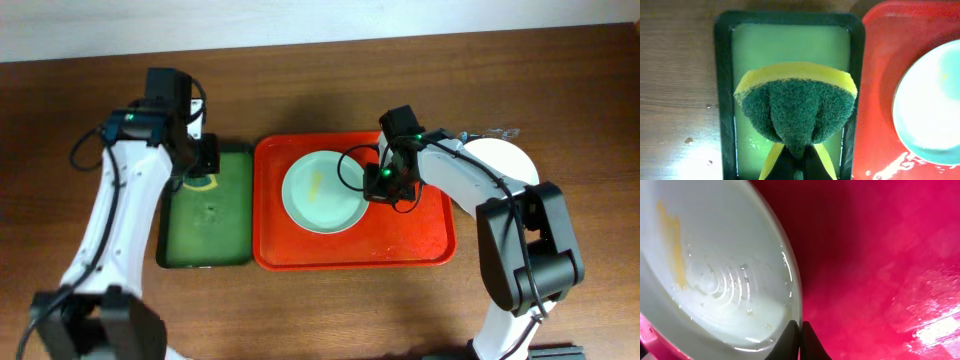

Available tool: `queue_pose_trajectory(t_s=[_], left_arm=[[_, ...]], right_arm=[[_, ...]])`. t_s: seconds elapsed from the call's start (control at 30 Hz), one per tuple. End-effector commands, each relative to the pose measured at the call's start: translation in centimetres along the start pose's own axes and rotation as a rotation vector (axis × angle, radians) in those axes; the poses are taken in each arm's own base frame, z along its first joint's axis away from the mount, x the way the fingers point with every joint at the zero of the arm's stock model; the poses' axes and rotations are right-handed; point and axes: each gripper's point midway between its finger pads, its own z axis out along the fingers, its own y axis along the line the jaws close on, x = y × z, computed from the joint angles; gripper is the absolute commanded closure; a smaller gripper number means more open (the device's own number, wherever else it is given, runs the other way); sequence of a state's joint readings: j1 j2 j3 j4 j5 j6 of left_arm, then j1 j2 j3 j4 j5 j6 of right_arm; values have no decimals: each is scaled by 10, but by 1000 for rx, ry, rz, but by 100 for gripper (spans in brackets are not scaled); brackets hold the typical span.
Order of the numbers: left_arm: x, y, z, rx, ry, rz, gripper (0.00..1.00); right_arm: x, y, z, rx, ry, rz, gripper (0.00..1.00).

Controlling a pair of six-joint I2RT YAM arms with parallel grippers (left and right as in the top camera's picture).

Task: Clean dirty plates on tray and stack at the side
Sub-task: 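Scrub the pale green plate with the held sponge using the left gripper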

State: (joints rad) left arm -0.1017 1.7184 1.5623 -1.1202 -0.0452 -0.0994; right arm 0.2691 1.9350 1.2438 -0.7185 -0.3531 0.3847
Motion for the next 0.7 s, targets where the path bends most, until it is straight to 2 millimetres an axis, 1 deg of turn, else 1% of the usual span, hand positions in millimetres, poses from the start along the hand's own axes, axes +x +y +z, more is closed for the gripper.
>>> queue_pose_trajectory(t_s=[0.0, 0.03, 0.07, 0.1, 0.13, 0.17, 0.2, 0.23, 0.27, 0.3, 0.33, 0.43, 0.53, 0.6, 0.67], left_arm=[[3, -19, 41, 9, 89, 78, 100], [0, -32, 50, 44, 87, 92, 100], [-3, -55, 55, 112, 76, 117, 100], [-6, -81, 54, 185, 54, 148, 100], [-6, -112, 49, 272, 33, 184, 100], [-2, -135, 48, 308, 34, 191, 100], [2, -150, 48, 319, 36, 209, 100], [9, -170, 50, 333, 37, 254, 100], [13, -184, 53, 343, 36, 285, 100], [16, -194, 56, 349, 38, 307, 100], [20, -197, 63, 333, 48, 313, 100], [24, -192, 82, 287, 87, 280, 100], [24, -184, 104, 217, 97, 280, 100], [22, -174, 120, 143, 99, 242, 100], [28, -176, 136, 141, 126, 244, 100]], right_arm=[[4, 7, 3, -35, 22, -44, 96], [4, 7, 3, -35, 22, -44, 96], [4, 7, 3, -35, 21, -45, 96], [4, 7, 3, -32, 19, -45, 96], [3, 7, 3, -32, 19, -45, 96], [3, 7, 3, -32, 19, -45, 96], [3, 7, 3, -33, 19, -45, 96], [4, 7, 3, -35, 20, -44, 96], [4, 9, 3, -44, 24, -44, 96], [6, 10, 3, -53, 30, -44, 96], [7, 11, 3, -55, 34, -43, 96], [7, 10, 3, -54, 35, -42, 96], [7, 10, 3, -54, 34, -42, 96], [7, 10, 3, -53, 34, -42, 96], [7, 10, 3, -50, 33, -42, 96]])
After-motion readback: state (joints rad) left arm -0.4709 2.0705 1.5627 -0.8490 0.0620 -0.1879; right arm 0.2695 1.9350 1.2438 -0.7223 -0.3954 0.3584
